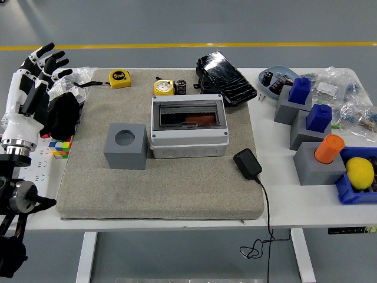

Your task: Fetch the battery,place it into the box,close the lid of the box

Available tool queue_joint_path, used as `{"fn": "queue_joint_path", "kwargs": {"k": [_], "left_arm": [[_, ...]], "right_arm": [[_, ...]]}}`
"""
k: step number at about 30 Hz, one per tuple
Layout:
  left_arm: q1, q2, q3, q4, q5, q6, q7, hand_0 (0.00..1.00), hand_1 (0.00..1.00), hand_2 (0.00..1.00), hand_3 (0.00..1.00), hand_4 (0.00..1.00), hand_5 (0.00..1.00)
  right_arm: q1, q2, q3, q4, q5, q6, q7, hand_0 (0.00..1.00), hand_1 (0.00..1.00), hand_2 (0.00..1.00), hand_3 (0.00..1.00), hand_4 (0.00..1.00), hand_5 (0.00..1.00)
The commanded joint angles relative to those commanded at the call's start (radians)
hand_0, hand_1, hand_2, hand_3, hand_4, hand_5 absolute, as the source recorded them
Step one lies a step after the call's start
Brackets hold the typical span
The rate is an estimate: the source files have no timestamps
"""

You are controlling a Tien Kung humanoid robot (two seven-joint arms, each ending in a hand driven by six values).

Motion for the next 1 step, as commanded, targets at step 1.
{"fn": "queue_joint_path", "kwargs": {"k": [1], "left_arm": [[0.0, 0.0, 0.0, 0.0, 0.0, 0.0, 0.0, 0.604, 0.705, 0.712, 0.758, 0.998, 0.528]], "right_arm": [[0.0, 0.0, 0.001, 0.0, -0.001, 0.0, 0.0, 0.65, 0.646, 0.674, 0.589, 0.998, 0.574]]}}
